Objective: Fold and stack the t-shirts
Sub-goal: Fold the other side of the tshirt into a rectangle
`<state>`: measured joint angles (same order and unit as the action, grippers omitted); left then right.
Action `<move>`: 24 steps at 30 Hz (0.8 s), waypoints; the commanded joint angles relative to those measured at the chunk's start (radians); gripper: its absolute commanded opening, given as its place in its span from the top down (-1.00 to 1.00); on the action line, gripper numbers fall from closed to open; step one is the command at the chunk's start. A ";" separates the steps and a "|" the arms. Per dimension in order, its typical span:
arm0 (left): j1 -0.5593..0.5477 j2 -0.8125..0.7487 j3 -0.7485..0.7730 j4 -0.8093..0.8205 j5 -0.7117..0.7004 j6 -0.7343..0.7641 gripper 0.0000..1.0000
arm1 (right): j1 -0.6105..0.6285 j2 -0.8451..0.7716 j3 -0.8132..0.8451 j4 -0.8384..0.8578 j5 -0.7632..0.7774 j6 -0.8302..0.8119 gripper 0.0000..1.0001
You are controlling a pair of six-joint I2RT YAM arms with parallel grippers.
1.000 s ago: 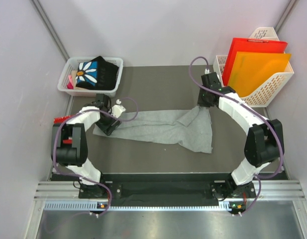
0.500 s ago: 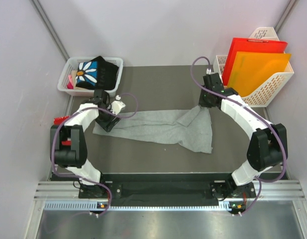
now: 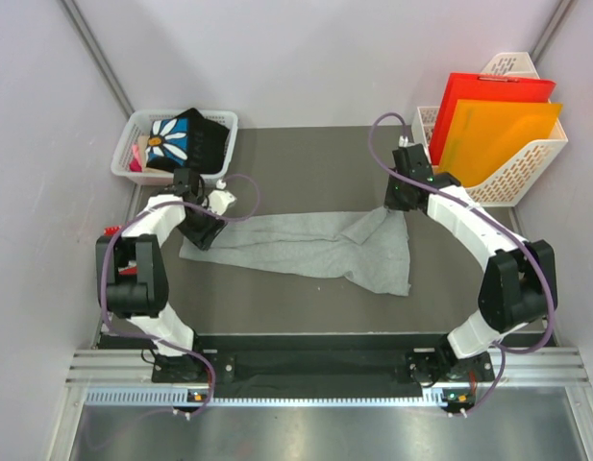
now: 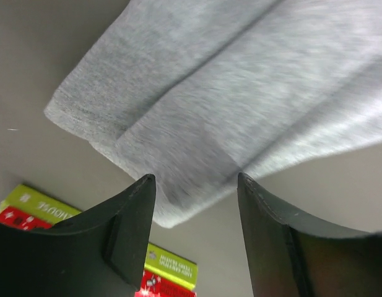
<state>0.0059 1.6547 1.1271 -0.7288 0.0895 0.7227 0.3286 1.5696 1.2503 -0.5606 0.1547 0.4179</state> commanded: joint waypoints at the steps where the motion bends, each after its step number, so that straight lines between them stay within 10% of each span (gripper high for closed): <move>1: 0.042 0.048 0.042 0.058 0.013 -0.019 -0.19 | -0.011 -0.051 -0.008 0.031 0.002 -0.014 1.00; 24: 0.065 -0.097 0.014 0.011 0.036 -0.009 1.00 | -0.002 -0.180 -0.023 -0.012 -0.043 0.002 1.00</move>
<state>0.0597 1.7016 1.1316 -0.6811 0.0940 0.7052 0.3286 1.5314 1.2350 -0.5713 0.1452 0.4126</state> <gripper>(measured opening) 0.024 0.008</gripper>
